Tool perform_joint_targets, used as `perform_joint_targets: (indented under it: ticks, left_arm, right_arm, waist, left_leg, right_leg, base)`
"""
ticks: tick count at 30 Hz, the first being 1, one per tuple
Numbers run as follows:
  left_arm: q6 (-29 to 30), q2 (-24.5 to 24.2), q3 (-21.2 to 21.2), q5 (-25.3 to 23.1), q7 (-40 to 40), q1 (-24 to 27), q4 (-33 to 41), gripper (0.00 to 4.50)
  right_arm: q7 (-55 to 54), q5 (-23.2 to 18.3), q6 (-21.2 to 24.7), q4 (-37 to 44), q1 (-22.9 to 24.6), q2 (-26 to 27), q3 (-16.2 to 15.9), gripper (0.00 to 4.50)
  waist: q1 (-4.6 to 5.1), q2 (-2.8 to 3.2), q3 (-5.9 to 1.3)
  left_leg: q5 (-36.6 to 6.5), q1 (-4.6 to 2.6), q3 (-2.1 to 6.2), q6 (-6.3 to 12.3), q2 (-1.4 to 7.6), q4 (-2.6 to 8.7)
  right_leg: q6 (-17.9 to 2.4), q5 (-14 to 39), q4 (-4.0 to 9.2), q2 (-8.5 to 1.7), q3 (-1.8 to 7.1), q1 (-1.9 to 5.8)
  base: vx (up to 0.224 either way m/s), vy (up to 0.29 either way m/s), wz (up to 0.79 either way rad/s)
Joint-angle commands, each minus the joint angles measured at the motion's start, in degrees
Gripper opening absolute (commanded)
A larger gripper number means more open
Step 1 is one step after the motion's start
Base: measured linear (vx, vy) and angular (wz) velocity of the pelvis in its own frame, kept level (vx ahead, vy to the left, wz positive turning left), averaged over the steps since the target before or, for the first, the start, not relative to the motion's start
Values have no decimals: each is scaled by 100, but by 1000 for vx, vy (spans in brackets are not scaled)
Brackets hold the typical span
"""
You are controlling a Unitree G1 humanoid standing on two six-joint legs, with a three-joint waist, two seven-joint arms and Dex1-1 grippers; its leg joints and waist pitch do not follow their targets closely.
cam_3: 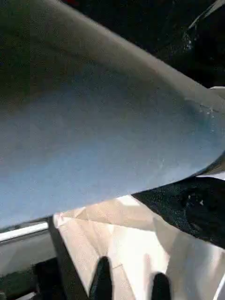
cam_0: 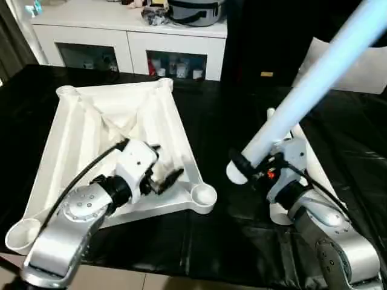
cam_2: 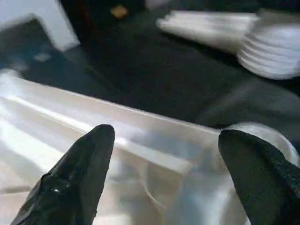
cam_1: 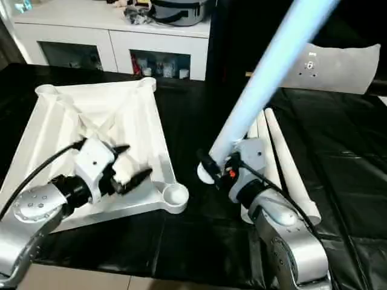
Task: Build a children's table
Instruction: Pick table leg, then insert table leg to table base
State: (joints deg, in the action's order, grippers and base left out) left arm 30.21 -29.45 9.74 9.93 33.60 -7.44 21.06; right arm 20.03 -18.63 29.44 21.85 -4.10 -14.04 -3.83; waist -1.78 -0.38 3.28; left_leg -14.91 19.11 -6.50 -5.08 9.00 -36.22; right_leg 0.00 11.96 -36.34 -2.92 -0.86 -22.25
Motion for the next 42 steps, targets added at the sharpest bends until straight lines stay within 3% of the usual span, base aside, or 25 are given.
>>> perform_joint_targets:
  ticks: [1, 5, 8, 9, 10, 11, 13, 16, 18, 20, 21, 22, 25, 26, 27, 32, 34, 37, 42]
  left_arm:
    - [80, -129, 113, 153, 347, -92, 6, 437]
    - [138, -241, 227, 204, 602, -237, -30, 450]
    - [105, -258, 249, 174, 623, -225, -57, 450]
    - [82, -298, 264, 160, 673, -211, -60, 450]
    - [62, -344, 271, 163, 734, -184, -61, 450]
    - [57, -354, 270, 170, 751, -173, -61, 450]
    - [-47, -417, 281, 137, 806, -114, -84, 450]
    - [-45, -478, 298, 119, 870, -130, -144, 450]
    - [-105, -500, 315, 79, 912, -193, -237, 450]
    - [-141, -500, 326, 60, 920, -233, -301, 450]
    - [-149, -481, 328, 52, 890, -258, -313, 450]
    - [-125, -465, 302, 93, 875, -255, -282, 450]
    - [-117, -470, 277, 135, 898, -181, -211, 450]
    - [-120, -470, 277, 139, 903, -164, -201, 450]
    - [-130, -470, 278, 137, 916, -111, -172, 450]
    - [-131, -561, 390, 171, 1104, 42, -124, 450]
    - [-101, -585, 407, 220, 1162, 90, -99, 432]
    - [-266, -606, 465, 252, 1341, 92, -271, 421]
    - [-269, -554, 521, 203, 1455, -21, -661, 376]
  right_arm:
    - [-27, 60, -7, 20, -77, -16, 61, 193]
    - [-38, -34, 0, -71, -78, 5, 146, 193]
    - [-43, -68, 39, -61, -54, 29, 142, 193]
    - [-33, -79, 67, -50, -44, 39, 127, 193]
    - [-20, -70, 38, -43, -42, 57, 103, 193]
    - [-19, -61, 10, -42, -44, 67, 96, 193]
    - [-157, 51, -233, -97, -49, 185, 127, 193]
    - [-124, 199, -451, -150, -54, 146, 66, 193]
    - [-27, 51, -583, -184, -91, 214, 170, 193]
    - [-6, -46, -573, -182, -98, 253, 254, 193]
    - [-105, -64, -789, -286, -147, 391, 399, 193]
    - [-113, -76, -838, -353, -184, 429, 434, 193]
    - [-52, 68, -816, -357, -169, 308, 295, 193]
    - [-39, 100, -825, -352, -165, 283, 267, 193]
    - [-46, 197, -887, -365, -172, 250, 207, 193]
    - [116, 78, -935, -346, -98, 336, 173, 193]
    - [165, 19, -931, -335, -61, 343, 177, 193]
    - [170, -86, -746, -256, 10, 322, 147, 193]
    - [437, -141, -599, -216, 51, 141, 25, 193]
  waist:
    - [-4, -1, -317]
    - [-7, 76, -297]
    - [-7, 52, -290]
    - [-24, 128, -289]
    - [-8, 80, -284]
    - [-4, 133, -285]
    - [-9, 122, -289]
    - [-13, 172, -289]
    - [-15, 177, -293]
    - [-29, 173, -296]
    - [-32, 133, -302]
    - [-32, 147, -303]
    - [-22, 112, -301]
    - [-29, 127, -303]
    - [-24, 75, -298]
    - [-21, 70, -286]
    - [-13, 30, -279]
    - [-21, 80, -274]
    - [-15, 68, -283]
  left_leg:
    - [-46, 114, -17, -22, 195, 499]
    - [-217, 86, -31, -58, 207, 513]
    - [-342, 97, -35, -72, 213, 523]
    - [-377, 93, -20, -90, 210, 529]
    - [-451, 98, -27, -100, 212, 533]
    - [-507, 92, -25, -120, 210, 535]
    - [-471, 106, -24, -112, 206, 534]
    - [-471, 93, -29, -121, 207, 537]
    - [-529, 83, -33, -119, 210, 541]
    - [-505, 94, -23, -101, 210, 548]
    - [-434, 102, -25, -82, 219, 548]
    - [-418, 101, -24, -82, 220, 548]
    - [-298, 102, -36, -78, 210, 541]
    - [-270, 103, -32, -75, 209, 540]
    - [-249, 110, -43, -50, 209, 539]
    - [-346, 108, -52, 25, 221, 549]
    - [-351, 104, -54, 51, 227, 560]
    - [-423, 91, -50, 20, 233, 572]
    - [-459, 99, -52, -13, 218, 567]
  right_leg:
    - [-1047, 355, 373, -342, 220, 298]
    - [-1142, 447, 381, -341, 214, 278]
    - [-1104, 644, 408, -352, 228, 294]
    - [-1106, 683, 400, -360, 227, 289]
    - [-1082, 767, 420, -349, 227, 290]
    - [-1083, 779, 431, -346, 226, 280]
    - [-1082, 769, 425, -352, 235, 290]
    - [-1104, 797, 427, -343, 232, 280]
    - [-1111, 814, 432, -340, 228, 268]
    - [-1117, 738, 420, -343, 228, 285]
    - [-1138, 663, 409, -356, 230, 287]
    - [-1156, 638, 404, -360, 229, 282]
    - [-1177, 501, 403, -336, 221, 294]
    - [-1181, 473, 393, -342, 222, 304]
    - [-1172, 499, 402, -343, 226, 306]
    - [-1075, 879, 436, -365, 239, 280]
    - [-1045, 918, 437, -351, 237, 265]
    - [-1041, 968, 445, -354, 236, 243]
    - [-1041, 871, 441, -352, 241, 266]
  base:
    - [0, 0, 0]
    - [0, 0, 0]
    - [0, 0, 0]
    - [0, 0, 0]
    - [0, 0, 0]
    - [0, 0, 0]
    - [0, 0, 0]
    - [0, 0, 0]
    - [0, 0, 0]
    - [0, 0, 0]
    - [0, 0, 0]
    - [0, 0, 0]
    - [0, 0, 0]
    - [0, 0, 0]
    - [0, 0, 0]
    - [0, 0, 0]
    - [0, 0, 0]
    - [0, 0, 0]
    - [0, 0, 0]
